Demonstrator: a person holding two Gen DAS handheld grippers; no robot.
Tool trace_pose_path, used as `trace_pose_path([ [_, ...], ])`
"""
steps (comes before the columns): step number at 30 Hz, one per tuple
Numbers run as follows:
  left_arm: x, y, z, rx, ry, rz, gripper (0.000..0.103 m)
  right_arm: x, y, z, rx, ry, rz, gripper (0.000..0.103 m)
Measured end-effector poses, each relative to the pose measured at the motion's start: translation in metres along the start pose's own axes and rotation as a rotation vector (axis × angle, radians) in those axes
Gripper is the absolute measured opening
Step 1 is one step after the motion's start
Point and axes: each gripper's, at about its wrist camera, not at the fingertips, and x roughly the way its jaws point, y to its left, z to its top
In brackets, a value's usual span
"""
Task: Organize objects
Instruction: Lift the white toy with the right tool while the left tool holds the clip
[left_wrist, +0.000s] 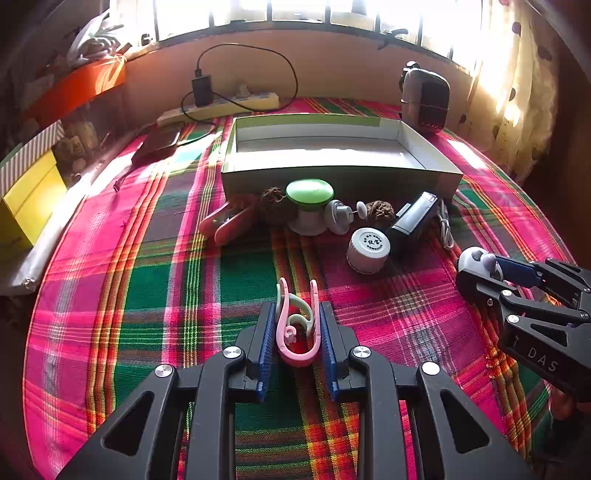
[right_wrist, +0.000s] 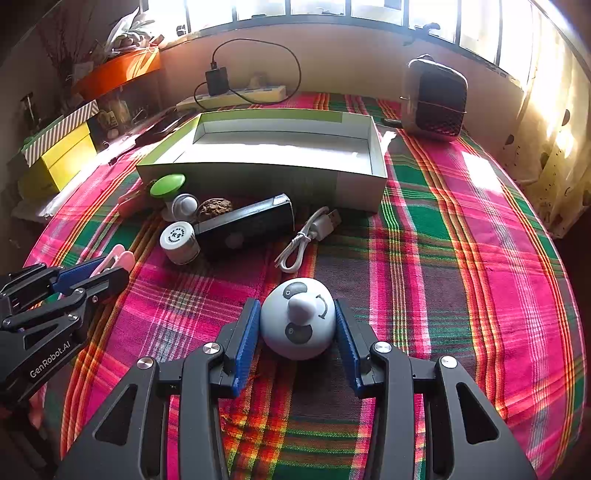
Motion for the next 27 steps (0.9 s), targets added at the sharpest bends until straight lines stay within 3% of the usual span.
trace_pose_path([
  [27,0.0002,-0.0018,0.0000,0.007,-0.002,0.017,0.021,0.0003,0.0007,0.0002,0.003,0.000,0.000,0.042],
])
